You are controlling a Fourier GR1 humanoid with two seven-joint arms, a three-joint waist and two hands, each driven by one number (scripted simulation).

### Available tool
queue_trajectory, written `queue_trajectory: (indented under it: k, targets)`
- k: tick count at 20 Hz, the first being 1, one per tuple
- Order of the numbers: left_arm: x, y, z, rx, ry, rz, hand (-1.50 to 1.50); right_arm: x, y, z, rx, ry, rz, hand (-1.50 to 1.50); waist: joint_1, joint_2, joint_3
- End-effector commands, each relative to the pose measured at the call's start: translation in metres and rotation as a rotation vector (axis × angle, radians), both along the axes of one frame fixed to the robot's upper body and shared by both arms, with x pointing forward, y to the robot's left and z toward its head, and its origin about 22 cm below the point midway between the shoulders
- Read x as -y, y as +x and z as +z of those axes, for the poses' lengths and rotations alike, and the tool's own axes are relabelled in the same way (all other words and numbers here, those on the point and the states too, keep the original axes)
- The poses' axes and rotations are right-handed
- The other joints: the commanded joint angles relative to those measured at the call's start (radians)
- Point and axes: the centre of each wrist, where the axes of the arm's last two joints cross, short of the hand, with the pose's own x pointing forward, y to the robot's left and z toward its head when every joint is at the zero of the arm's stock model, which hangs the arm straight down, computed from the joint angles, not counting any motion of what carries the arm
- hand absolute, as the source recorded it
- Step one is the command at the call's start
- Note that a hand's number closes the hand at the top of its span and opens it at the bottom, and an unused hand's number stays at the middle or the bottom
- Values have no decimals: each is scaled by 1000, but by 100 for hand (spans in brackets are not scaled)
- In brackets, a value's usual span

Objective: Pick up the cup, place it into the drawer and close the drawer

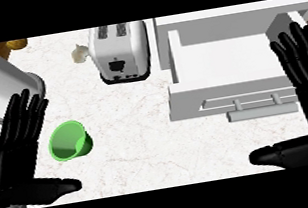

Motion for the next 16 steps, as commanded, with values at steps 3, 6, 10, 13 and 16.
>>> queue_trajectory:
  k: [3,6,10,13,16]
  targets:
    - [-16,-1,-25,-45,34,42,-150,-11,4,4,3,-2,15,-150,1,0,0]
    - [-41,-17,-38,-64,32,75,-150,2,-4,18,-5,-8,7,-150,1,0,0]
    - [-37,2,-63,-78,37,92,-150,-7,5,21,-6,4,16,-150,0,0,0]
    - [-30,11,-79,-96,54,93,-150,-2,7,16,-4,2,16,-150,-2,1,0]
    - [-46,6,-100,-130,55,74,-150,-5,-1,0,-11,12,20,-150,-3,1,0]
